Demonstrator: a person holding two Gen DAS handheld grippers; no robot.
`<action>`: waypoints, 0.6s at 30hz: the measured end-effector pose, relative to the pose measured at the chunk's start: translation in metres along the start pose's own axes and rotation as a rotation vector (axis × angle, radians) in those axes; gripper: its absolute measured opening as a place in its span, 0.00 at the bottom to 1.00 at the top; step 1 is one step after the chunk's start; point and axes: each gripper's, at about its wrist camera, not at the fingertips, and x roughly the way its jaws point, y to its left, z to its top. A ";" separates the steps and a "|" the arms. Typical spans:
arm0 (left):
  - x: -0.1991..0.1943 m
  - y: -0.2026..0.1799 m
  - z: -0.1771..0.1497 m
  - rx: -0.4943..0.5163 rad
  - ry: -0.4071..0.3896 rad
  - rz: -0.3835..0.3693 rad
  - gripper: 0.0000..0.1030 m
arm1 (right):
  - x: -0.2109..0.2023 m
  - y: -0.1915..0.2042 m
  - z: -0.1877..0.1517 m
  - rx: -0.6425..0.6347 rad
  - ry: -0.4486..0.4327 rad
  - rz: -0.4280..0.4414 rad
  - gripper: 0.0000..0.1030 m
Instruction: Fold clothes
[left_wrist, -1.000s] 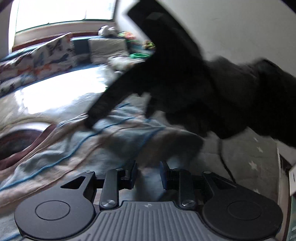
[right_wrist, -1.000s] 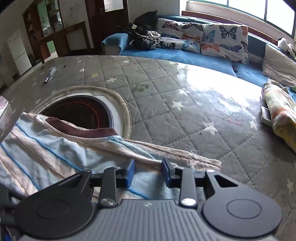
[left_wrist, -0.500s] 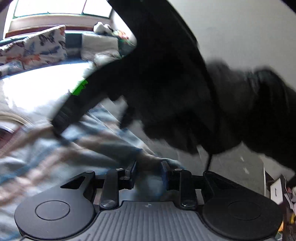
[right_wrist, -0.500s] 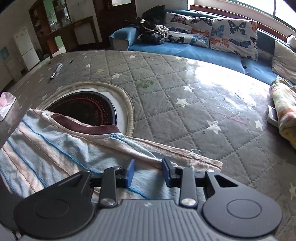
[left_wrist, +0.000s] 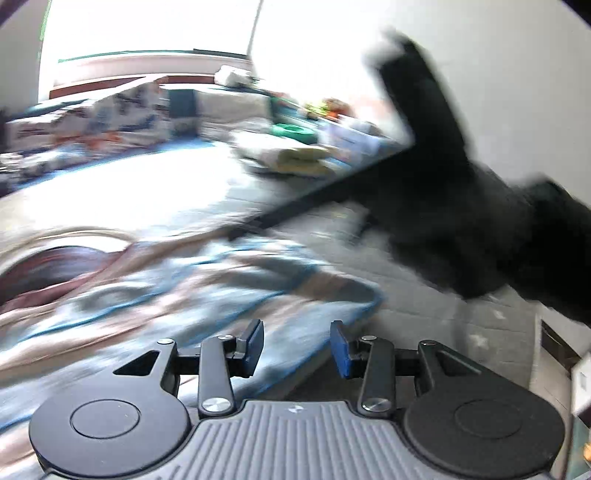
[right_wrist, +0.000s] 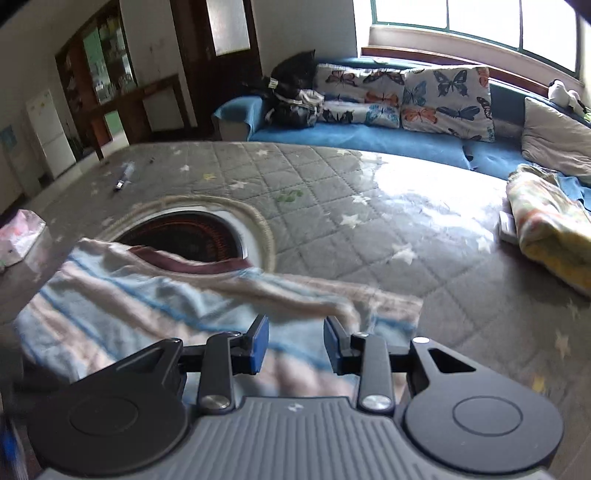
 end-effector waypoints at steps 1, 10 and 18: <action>-0.011 0.006 -0.004 -0.022 -0.014 0.038 0.44 | -0.003 0.003 -0.004 -0.003 -0.005 0.000 0.32; -0.083 0.087 -0.048 -0.266 -0.066 0.311 0.48 | -0.014 0.023 -0.062 0.009 -0.058 -0.037 0.32; -0.133 0.128 -0.091 -0.348 -0.091 0.400 0.47 | -0.019 0.028 -0.067 -0.001 -0.082 -0.073 0.33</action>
